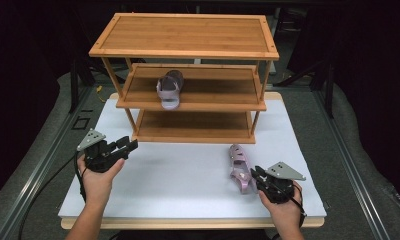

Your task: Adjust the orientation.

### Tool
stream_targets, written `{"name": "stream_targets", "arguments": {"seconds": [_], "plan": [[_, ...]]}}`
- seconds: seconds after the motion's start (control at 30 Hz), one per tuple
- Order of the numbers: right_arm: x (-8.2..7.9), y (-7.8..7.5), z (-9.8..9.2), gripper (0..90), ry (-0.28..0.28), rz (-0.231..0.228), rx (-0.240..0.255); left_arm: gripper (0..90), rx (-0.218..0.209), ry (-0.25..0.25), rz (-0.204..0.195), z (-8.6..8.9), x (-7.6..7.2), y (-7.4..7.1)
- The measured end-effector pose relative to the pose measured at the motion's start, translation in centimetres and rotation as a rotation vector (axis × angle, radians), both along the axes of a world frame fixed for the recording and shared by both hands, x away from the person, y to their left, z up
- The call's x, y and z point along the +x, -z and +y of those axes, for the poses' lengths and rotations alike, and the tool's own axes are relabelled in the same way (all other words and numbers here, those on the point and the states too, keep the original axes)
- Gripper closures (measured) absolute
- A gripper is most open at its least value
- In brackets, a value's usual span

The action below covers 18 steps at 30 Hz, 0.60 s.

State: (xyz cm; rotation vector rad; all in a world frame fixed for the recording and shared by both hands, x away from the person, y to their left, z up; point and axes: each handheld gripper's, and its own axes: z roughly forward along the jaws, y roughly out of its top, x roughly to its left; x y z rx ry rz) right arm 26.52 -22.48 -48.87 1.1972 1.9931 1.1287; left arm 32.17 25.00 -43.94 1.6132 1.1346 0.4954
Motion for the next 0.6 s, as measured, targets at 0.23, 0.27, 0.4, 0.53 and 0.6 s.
{"name": "stream_targets", "arguments": {"seconds": [0.23,0.27,0.4,0.53,0.6], "plan": [[0.9,1.1,0.2,87.7,0.027,0.043,-0.077,57.9,-0.005,0.005,0.011,-0.1,0.2,0.3],[0.9,1.1,0.2,87.7,0.027,0.043,-0.077,57.8,-0.005,0.005,0.011,-0.1,0.2,0.3],[1.4,1.4,-1.3,89.9,0.078,0.052,-0.041,57.4,-0.005,-0.006,0.017,0.1,0.3,0.4],[2.3,2.3,-3.9,90.0,0.138,0.126,0.084,57.5,-0.003,-0.016,0.020,0.5,0.4,0.5],[2.6,2.8,-4.8,90.0,0.163,0.164,0.120,57.5,-0.001,-0.018,0.018,0.5,0.4,0.4]]}}
